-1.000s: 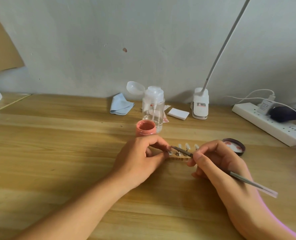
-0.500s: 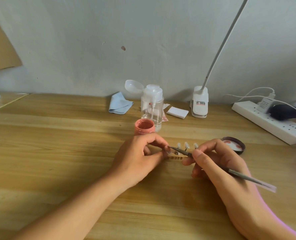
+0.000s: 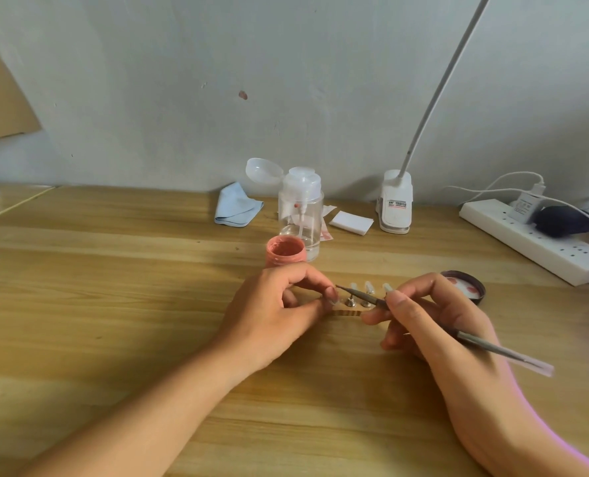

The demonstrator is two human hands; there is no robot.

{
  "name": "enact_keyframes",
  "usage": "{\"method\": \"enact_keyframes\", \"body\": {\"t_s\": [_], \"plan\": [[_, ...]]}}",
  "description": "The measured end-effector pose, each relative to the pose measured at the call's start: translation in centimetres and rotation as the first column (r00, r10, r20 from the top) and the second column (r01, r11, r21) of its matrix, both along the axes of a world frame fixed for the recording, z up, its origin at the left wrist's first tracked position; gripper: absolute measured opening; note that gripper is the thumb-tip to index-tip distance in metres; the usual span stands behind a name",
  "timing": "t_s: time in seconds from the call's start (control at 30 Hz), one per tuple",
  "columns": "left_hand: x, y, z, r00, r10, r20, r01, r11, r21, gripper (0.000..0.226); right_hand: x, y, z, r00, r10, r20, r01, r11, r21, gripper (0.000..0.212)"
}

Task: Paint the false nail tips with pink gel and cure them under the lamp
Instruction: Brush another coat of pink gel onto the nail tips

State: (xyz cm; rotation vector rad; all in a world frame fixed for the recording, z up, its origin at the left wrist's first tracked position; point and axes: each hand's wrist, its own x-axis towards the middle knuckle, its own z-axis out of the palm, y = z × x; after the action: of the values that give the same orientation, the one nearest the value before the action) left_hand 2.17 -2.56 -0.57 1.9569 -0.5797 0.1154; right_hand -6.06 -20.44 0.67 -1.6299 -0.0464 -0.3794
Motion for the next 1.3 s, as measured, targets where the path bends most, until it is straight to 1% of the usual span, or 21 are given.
{"method": "enact_keyframes", "body": {"t_s": [0.2, 0.33, 0.43, 0.57, 0.73, 0.9, 1.3], "plan": [[0.23, -0.05, -0.07, 1.000, -0.012, -0.002, 0.012, 1.000, -0.008, 0.015, -0.09, 0.04, 0.08, 1.000, 0.002, 0.002, -0.002, 1.000, 0.000, 0.013], [0.40, -0.03, -0.29, 1.000, -0.002, -0.029, 0.001, 1.000, -0.019, 0.018, -0.27, 0.14, 0.20, 1.000, 0.024, 0.015, -0.024, 1.000, 0.018, 0.011], [0.46, -0.01, -0.36, 0.999, -0.006, -0.049, 0.004, 0.999, -0.042, 0.022, -0.28, 0.19, 0.22, 0.999, 0.037, 0.014, -0.037, 0.999, 0.002, 0.011], [0.44, -0.07, -0.37, 0.999, 0.000, -0.055, -0.002, 0.999, -0.039, 0.021, -0.21, 0.23, 0.25, 0.998, 0.052, 0.018, -0.051, 0.998, -0.037, 0.011], [0.37, -0.07, -0.32, 0.998, -0.001, -0.062, -0.002, 0.999, -0.043, 0.012, -0.24, 0.28, 0.36, 0.999, 0.038, 0.039, -0.036, 0.998, -0.042, 0.011], [0.37, -0.11, -0.31, 0.997, 0.006, -0.071, -0.010, 0.999, -0.052, 0.013, -0.13, 0.40, 0.37, 0.999, 0.035, 0.037, -0.033, 0.999, -0.042, 0.007], [0.37, 0.03, -0.37, 0.997, -0.009, -0.080, 0.004, 0.998, -0.068, 0.013, -0.16, 0.36, 0.40, 0.999, 0.017, 0.034, -0.016, 0.999, -0.037, 0.011]]}}
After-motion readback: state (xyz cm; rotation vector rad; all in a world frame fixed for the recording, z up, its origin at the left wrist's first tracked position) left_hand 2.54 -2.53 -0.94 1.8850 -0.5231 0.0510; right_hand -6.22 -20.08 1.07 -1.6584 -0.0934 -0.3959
